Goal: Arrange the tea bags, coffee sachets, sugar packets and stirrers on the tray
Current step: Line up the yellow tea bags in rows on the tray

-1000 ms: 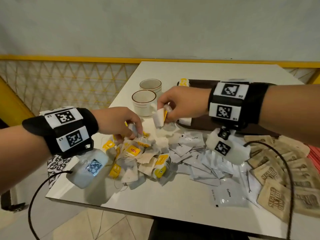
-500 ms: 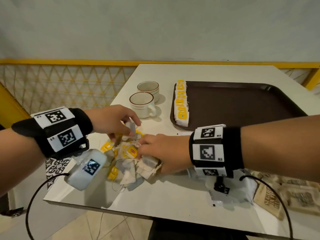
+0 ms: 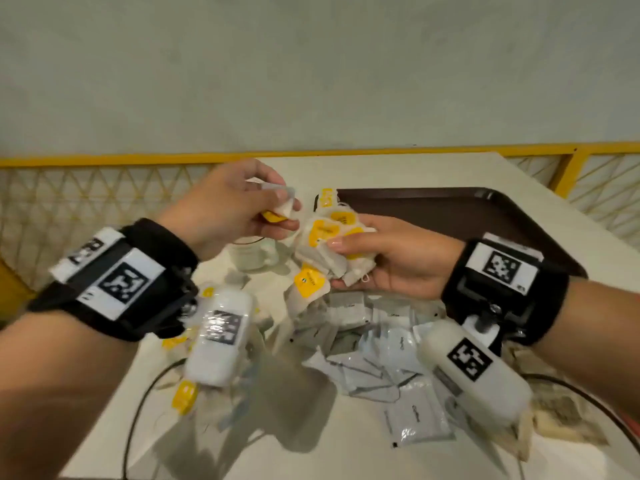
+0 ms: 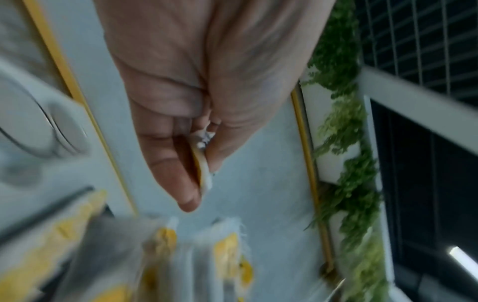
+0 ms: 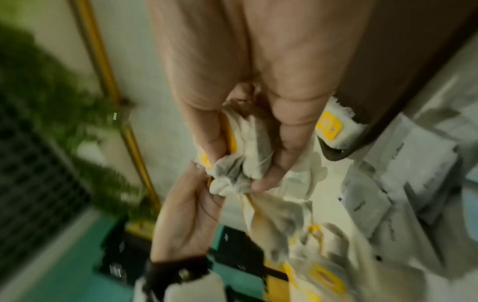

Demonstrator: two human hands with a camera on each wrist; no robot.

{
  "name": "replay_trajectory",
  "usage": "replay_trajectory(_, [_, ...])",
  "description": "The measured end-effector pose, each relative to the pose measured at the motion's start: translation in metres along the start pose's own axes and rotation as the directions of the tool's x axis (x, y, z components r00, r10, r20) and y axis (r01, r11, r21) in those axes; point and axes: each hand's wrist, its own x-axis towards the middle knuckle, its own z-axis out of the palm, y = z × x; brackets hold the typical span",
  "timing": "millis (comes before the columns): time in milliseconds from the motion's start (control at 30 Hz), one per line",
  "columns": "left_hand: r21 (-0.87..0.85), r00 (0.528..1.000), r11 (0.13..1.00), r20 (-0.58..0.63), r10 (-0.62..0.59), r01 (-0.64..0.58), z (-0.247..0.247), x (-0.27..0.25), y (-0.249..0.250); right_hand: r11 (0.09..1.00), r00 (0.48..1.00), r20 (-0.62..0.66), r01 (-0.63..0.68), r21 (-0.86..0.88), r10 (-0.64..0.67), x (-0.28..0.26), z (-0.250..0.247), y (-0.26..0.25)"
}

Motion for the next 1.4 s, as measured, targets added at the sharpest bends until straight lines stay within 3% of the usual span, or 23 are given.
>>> replay_trajectory(133, [-0.136, 0.998, 0.99, 0.065, -0.02, 0.029, 0.06, 0.031, 0.002, 0.934, 0.991, -0.116, 0.108, 0.341, -0.072, -0.022, -0.034, -0.004])
replay_trajectory(267, [-0.233, 0.999, 0.972, 0.042, -0.004, 0.014, 0.106, 0.063, 0.002, 0.829, 0.963, -0.213, 0.253, 0.498, -0.166, -0.037, -0.073, -0.012])
replay_trajectory(367, [-0.244, 0.998, 0.969, -0.033, -0.045, 0.035, 0.127, 0.084, 0.002, 0.773, 0.922, -0.326, 0.36, 0.523, -0.208, -0.044, -0.092, -0.028])
replay_trajectory(567, [-0.327, 0.994, 0.939, 0.054, -0.091, 0.104, 0.154, 0.103, 0.002, 0.74, 0.867, -0.434, 0.457, 0.495, -0.245, -0.032, -0.113, -0.052])
replay_trajectory(700, [-0.192, 0.987, 0.979, 0.158, -0.035, 0.065, 0.158, 0.102, -0.003, 0.729, 0.872, -0.427, 0.452, 0.514, -0.239, -0.024, -0.118, -0.055])
replay_trajectory(1100, [-0.115, 0.935, 0.992, 0.343, 0.091, -0.054, 0.124, 0.075, 0.005, 0.802, 0.929, -0.254, 0.363, 0.476, -0.27, -0.03, -0.11, -0.042])
replay_trajectory(1233, [-0.067, 0.908, 0.99, 0.396, 0.138, -0.121, 0.101, 0.064, 0.013, 0.853, 0.963, -0.204, 0.251, 0.457, -0.174, -0.041, -0.099, -0.03])
replay_trajectory(1400, [-0.093, 0.883, 0.988, 0.445, 0.15, -0.122, 0.081, 0.056, 0.013, 0.934, 0.984, -0.179, 0.063, 0.352, 0.001, -0.047, -0.093, -0.01])
